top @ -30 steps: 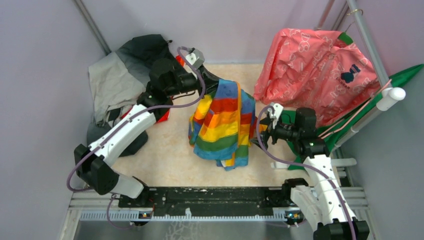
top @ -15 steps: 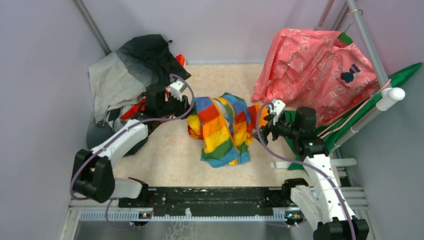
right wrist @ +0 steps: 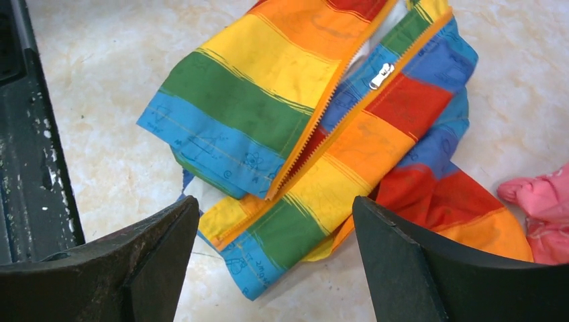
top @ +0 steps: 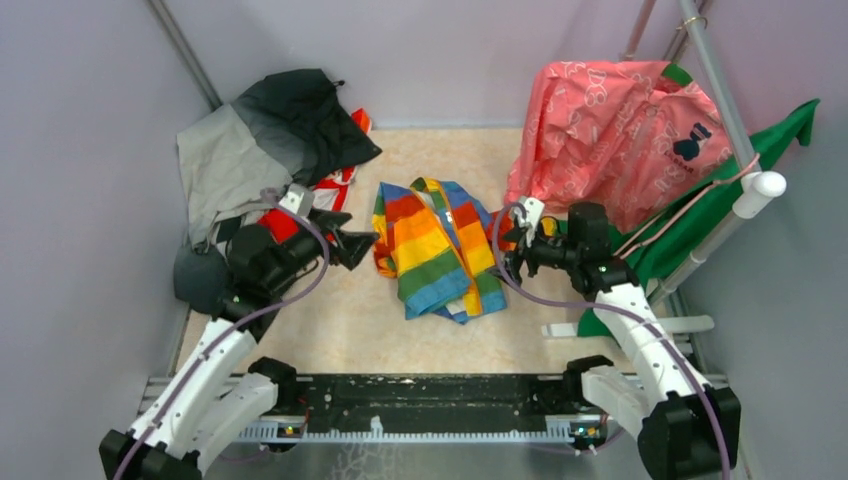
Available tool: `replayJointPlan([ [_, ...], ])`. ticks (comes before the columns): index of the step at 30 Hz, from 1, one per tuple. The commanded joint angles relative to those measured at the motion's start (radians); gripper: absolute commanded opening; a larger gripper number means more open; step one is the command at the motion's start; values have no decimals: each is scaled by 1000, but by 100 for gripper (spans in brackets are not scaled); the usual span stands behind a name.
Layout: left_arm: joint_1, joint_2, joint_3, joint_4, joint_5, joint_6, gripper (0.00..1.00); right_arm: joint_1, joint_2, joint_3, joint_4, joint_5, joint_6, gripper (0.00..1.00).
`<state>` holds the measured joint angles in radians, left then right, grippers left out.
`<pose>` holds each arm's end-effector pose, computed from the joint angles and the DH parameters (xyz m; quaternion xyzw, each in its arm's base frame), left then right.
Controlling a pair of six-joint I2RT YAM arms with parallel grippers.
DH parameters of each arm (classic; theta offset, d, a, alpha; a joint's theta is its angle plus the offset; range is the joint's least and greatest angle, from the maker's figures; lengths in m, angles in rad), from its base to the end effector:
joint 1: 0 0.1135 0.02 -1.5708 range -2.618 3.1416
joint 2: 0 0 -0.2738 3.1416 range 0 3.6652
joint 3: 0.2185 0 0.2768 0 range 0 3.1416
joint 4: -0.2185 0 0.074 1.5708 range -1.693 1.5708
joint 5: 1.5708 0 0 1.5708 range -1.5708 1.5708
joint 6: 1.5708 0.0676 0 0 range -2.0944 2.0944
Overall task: Zip up the jacket
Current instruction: Place the jacket at the center of the board, then adjust the jacket at the center of the board.
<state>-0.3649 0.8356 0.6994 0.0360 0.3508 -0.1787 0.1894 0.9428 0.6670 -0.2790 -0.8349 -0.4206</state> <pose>0.2243 -0.1106 0.3256 0.1844 0.7162 -0.3020 0.6015 0.2233 0.0938 0.2563 -0.4279 0.7026 0.3006 0.4826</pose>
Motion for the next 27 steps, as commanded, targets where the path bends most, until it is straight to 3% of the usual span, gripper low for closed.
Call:
replayJointPlan([
  [1,-7,-81,-255,368,289,-417,99,51,94,-16,-37,-5,-45,85],
  [3,-13,-72,-360,503,349,-617,99,60,118,7,-70,-37,-61,85],
  [5,-38,-68,-413,554,334,-684,99,61,124,42,-153,-97,-114,85],
  [11,-117,-86,-411,480,216,-584,98,61,-48,111,-461,-183,-394,87],
  [18,-117,-16,-331,474,243,-526,99,38,-175,154,-659,-68,-476,89],
  [27,-118,-47,-339,471,265,-603,98,78,-61,306,-909,-130,-568,89],
])
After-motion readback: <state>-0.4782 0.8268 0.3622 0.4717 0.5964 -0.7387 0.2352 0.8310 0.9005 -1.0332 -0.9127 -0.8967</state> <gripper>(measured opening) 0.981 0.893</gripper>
